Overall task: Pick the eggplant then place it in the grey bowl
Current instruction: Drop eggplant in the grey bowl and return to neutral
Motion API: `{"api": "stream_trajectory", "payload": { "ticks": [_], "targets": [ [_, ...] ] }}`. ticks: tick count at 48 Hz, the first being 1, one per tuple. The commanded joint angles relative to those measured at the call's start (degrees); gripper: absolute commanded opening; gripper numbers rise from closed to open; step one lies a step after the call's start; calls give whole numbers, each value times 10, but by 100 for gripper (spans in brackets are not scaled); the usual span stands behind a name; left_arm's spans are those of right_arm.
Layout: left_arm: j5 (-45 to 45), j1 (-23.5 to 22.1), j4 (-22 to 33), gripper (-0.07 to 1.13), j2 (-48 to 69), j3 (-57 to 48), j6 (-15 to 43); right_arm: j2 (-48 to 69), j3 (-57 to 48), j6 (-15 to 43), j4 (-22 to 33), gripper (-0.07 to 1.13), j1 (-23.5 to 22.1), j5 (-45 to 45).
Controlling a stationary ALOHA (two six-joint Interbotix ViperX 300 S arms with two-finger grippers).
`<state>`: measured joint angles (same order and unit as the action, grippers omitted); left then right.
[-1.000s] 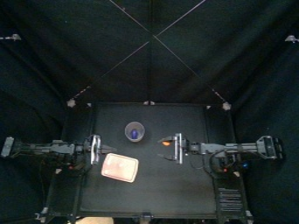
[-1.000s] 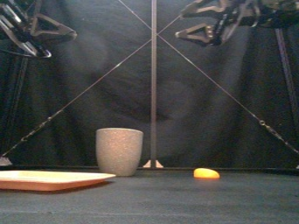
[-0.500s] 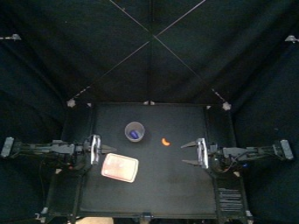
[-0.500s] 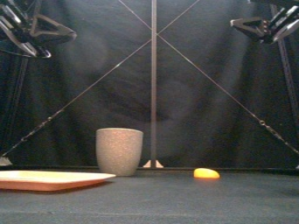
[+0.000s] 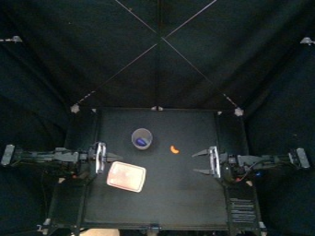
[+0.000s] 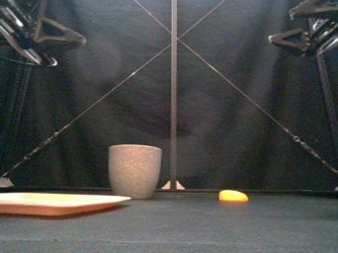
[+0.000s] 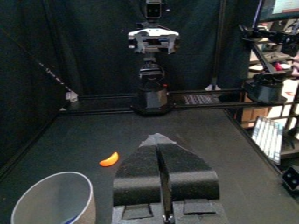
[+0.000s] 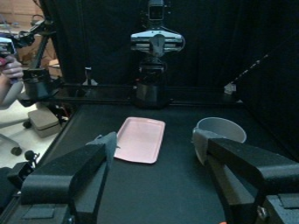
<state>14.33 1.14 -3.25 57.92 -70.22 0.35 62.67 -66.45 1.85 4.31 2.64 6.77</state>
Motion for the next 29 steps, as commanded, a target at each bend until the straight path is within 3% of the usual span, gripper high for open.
{"api": "stream_trajectory", "payload": {
  "ticks": [1,29],
  "targets": [
    [3,2,-4,-3,-2,6,1,-3,13,-1,-1,101,0,2],
    [3,4,-7,-3,-2,6,1,-3,14,-4,3,101,-6,-1]
  ]
}}
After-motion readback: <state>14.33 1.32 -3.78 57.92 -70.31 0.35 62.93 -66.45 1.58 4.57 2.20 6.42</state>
